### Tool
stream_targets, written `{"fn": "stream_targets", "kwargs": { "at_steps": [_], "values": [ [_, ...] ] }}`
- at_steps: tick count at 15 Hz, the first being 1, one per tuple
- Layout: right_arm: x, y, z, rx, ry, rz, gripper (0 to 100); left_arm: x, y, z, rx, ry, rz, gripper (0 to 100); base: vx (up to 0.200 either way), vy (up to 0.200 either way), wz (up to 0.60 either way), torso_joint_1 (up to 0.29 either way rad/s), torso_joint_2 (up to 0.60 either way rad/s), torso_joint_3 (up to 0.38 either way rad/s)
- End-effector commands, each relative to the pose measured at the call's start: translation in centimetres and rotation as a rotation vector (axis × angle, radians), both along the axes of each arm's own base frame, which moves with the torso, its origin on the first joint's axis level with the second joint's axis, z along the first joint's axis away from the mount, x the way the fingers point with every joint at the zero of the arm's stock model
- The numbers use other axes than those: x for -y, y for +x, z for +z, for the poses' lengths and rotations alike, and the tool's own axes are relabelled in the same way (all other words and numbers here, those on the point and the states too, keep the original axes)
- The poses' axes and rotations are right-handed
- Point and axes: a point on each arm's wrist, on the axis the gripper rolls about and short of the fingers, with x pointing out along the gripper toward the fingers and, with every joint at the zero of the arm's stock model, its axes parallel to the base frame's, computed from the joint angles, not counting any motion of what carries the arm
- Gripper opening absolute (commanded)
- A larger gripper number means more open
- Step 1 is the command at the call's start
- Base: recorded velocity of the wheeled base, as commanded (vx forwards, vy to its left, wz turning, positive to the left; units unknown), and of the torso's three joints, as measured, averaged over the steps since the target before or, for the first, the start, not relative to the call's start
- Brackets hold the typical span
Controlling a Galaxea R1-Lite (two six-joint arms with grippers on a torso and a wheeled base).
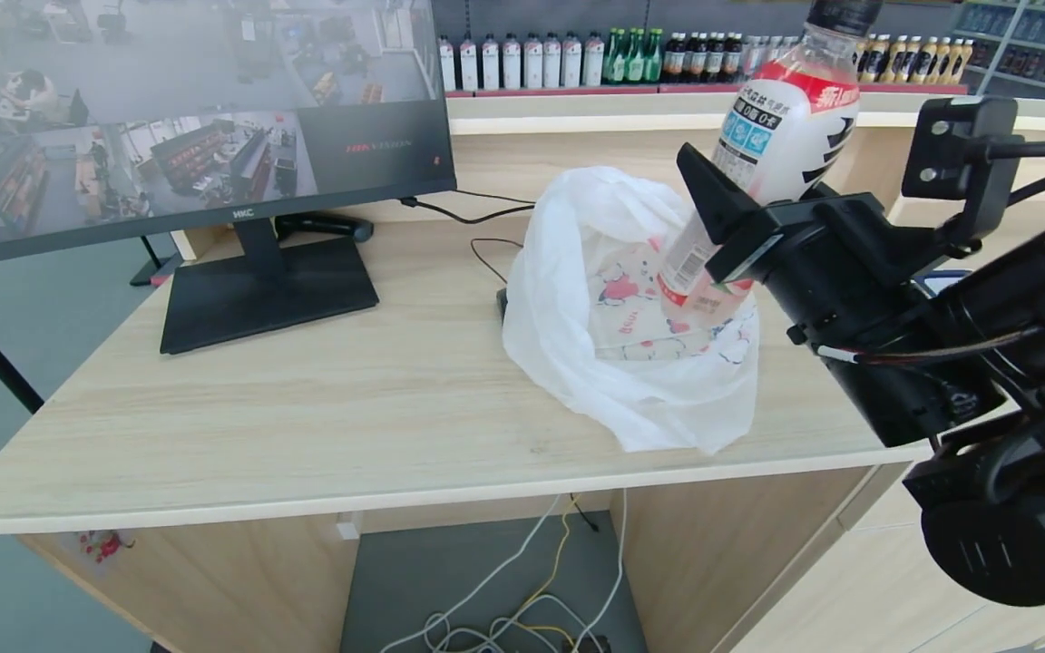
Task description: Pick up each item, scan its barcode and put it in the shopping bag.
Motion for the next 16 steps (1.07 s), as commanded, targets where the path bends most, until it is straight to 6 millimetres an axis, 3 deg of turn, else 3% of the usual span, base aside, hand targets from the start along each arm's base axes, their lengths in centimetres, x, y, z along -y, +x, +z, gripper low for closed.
{"fn": "stream_targets", "kwargs": {
  "at_steps": [1,7,16],
  "values": [
    [-1.2,1.9,-1.2,-0.011,-0.031,0.024,0,0.0,0.0,0.0,0.0,0.0,0.0,100,0.0,0.0,0.0,0.0,0.0,0.0],
    [-3.5,5.1,-3.8,-0.046,-0.048,0.042,0,0.0,0.0,0.0,0.0,-0.002,0.0,100,0.0,0.0,0.0,0.0,0.0,0.0],
    [-4.8,7.6,-4.9,-0.044,-0.027,0.035,0,0.0,0.0,0.0,0.0,-0.002,0.0,100,0.0,0.0,0.0,0.0,0.0,0.0]
  ]
}}
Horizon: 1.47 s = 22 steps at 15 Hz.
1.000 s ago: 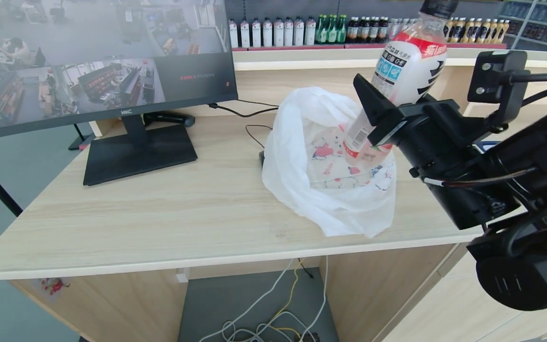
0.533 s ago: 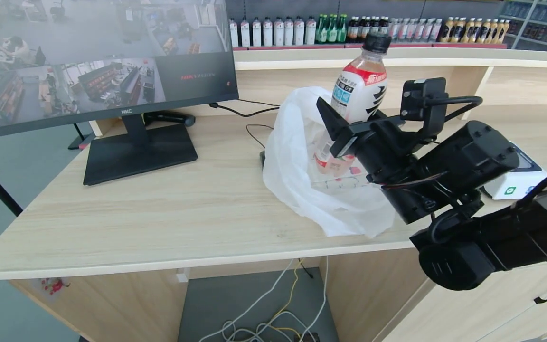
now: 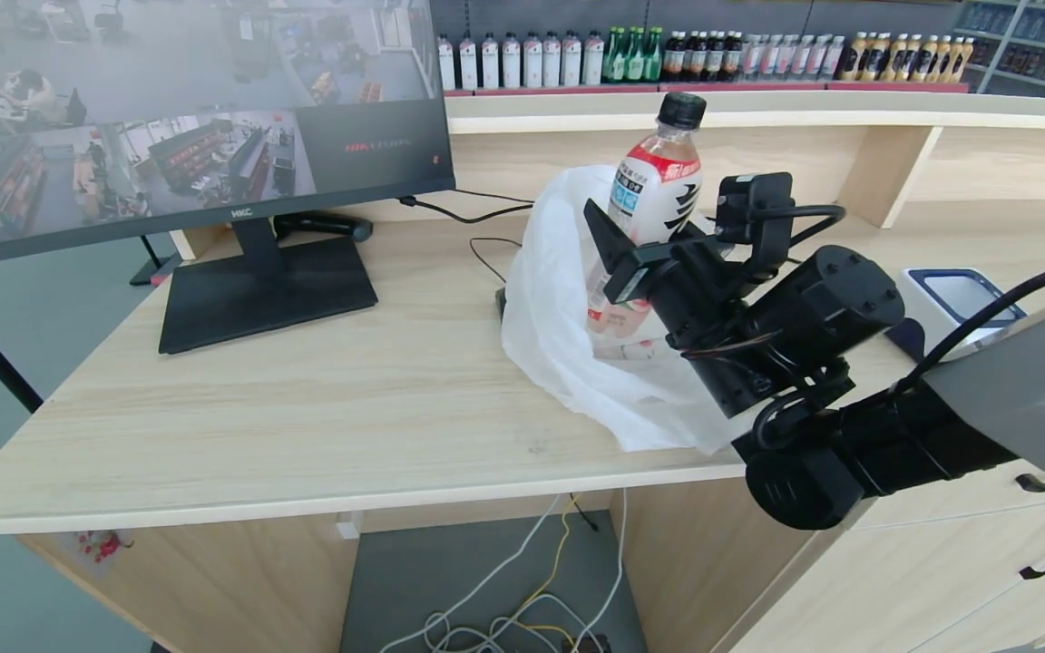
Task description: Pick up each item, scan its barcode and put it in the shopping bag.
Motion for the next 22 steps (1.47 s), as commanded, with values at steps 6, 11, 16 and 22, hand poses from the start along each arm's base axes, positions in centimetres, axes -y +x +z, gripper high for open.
{"fn": "stream_targets", "kwargs": {
  "at_steps": [6,11,16,22],
  "values": [
    [-0.1,1.2,-1.6,-0.028,-0.021,-0.011,0,0.0,0.0,0.0,0.0,0.0,0.0,100,0.0,0.0,0.0,0.0,0.0,0.0],
    [-0.3,1.6,-2.3,-0.042,-0.027,-0.008,0,0.0,0.0,0.0,0.0,0.0,0.0,100,0.0,0.0,0.0,0.0,0.0,0.0],
    [-0.5,1.8,-2.9,-0.052,-0.034,-0.008,0,0.0,0.0,0.0,0.0,0.0,0.0,100,0.0,0.0,0.0,0.0,0.0,0.0],
    [-0.9,2.0,-3.8,-0.071,-0.047,-0.004,0,0.0,0.0,0.0,0.0,0.0,0.0,100,0.0,0.0,0.0,0.0,0.0,0.0]
  ]
}}
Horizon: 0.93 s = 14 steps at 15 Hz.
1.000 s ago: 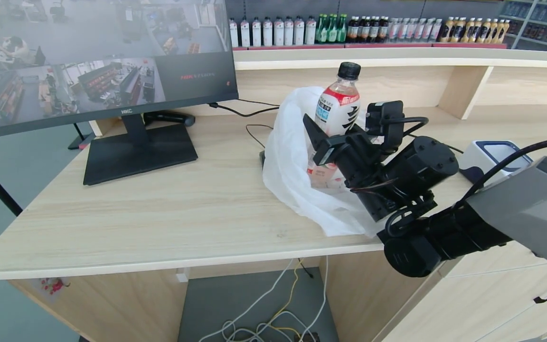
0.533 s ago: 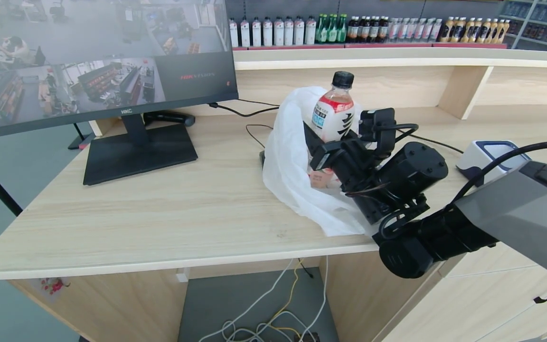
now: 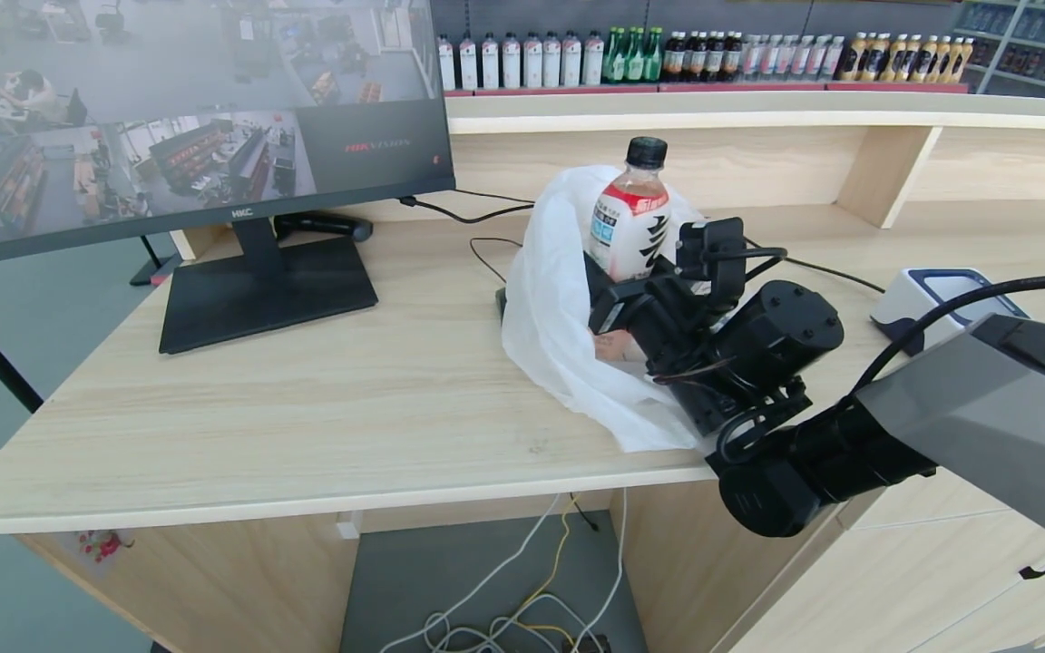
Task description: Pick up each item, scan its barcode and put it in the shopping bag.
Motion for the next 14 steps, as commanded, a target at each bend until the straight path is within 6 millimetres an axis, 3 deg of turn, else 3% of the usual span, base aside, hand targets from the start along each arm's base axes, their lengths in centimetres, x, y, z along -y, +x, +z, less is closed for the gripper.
{"fn": "stream_targets", "kwargs": {
  "at_steps": [1,8,9,14],
  "values": [
    [-0.21,0.07,-0.37,-0.007,-0.004,0.004,0,0.0,0.0,0.0,0.0,0.0,0.001,100,0.0,0.0,0.0,0.0,0.0,0.0],
    [-0.18,0.14,-0.53,-0.011,-0.007,0.0,0,0.0,0.0,0.0,0.0,0.0,0.001,100,0.0,0.0,0.0,0.0,0.0,0.0],
    [-0.18,0.14,-0.53,-0.011,-0.007,0.0,100,0.0,0.0,0.0,0.0,0.0,0.001,100,0.0,0.0,0.0,0.0,0.0,0.0],
    [-0.11,0.18,-0.4,-0.008,-0.002,-0.003,100,0.0,0.0,0.0,0.0,0.0,0.001,100,0.0,0.0,0.0,0.0,0.0,0.0]
  ]
}}
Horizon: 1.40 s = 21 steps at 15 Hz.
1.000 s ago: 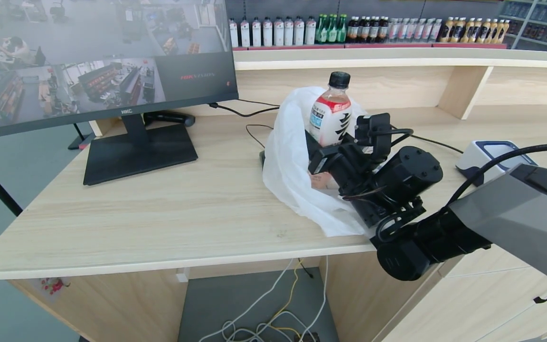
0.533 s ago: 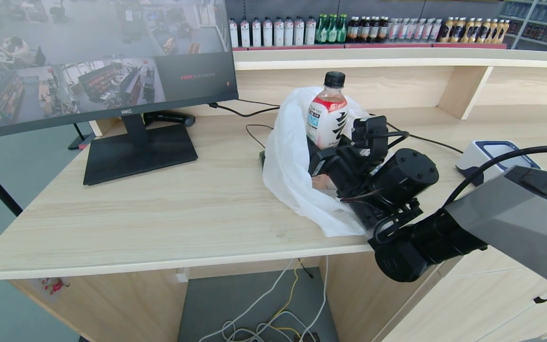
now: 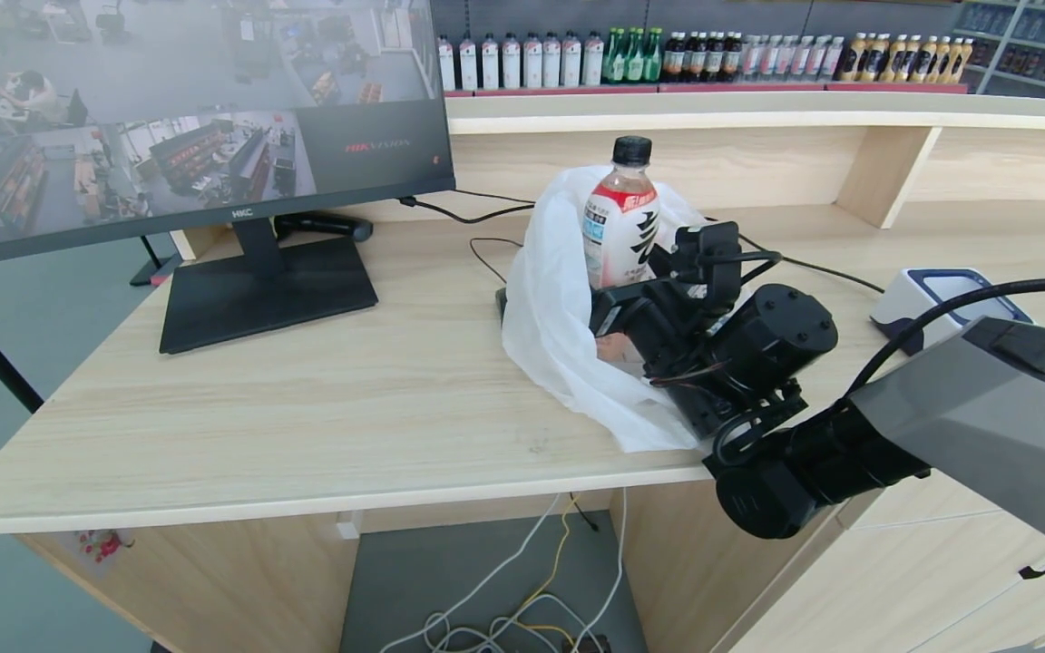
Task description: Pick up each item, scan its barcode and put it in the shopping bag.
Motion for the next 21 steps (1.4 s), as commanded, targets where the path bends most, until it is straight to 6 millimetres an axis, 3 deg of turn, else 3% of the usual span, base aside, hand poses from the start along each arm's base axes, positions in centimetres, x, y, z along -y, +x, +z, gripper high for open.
{"fn": "stream_targets", "kwargs": {
  "at_steps": [1,9,11,16,17,19,21],
  "values": [
    [0.1,0.0,0.0,0.001,-0.001,-0.003,100,0.0,0.0,0.0,0.0,0.002,0.001,100,0.0,0.0,0.0,0.0,0.0,0.0],
    [0.4,-0.8,0.1,-0.013,-0.009,-0.001,100,0.0,0.0,0.0,0.0,0.002,0.001,100,0.0,0.0,0.0,0.0,0.0,0.0],
    [0.8,-1.4,1.1,0.001,0.0,-0.001,100,0.0,0.0,0.0,0.0,0.002,0.001,100,0.0,0.0,0.0,0.0,0.0,0.0],
    [3.0,-4.8,4.5,0.044,0.019,-0.003,100,0.0,0.0,0.0,0.0,0.003,0.001,100,0.0,0.0,0.0,0.0,0.0,0.0],
    [3.3,-5.3,4.6,0.039,0.018,0.0,100,0.0,0.0,0.0,0.0,0.003,0.001,100,0.0,0.0,0.0,0.0,0.0,0.0],
    [5.1,-8.3,3.0,-0.054,-0.035,0.01,100,0.0,0.0,0.0,0.0,0.003,0.001,100,0.0,0.0,0.0,0.0,0.0,0.0],
    [5.3,-9.8,3.8,-0.04,-0.029,0.028,100,0.0,0.0,0.0,0.0,0.003,0.001,100,0.0,0.0,0.0,0.0,0.0,0.0]
  ]
}}
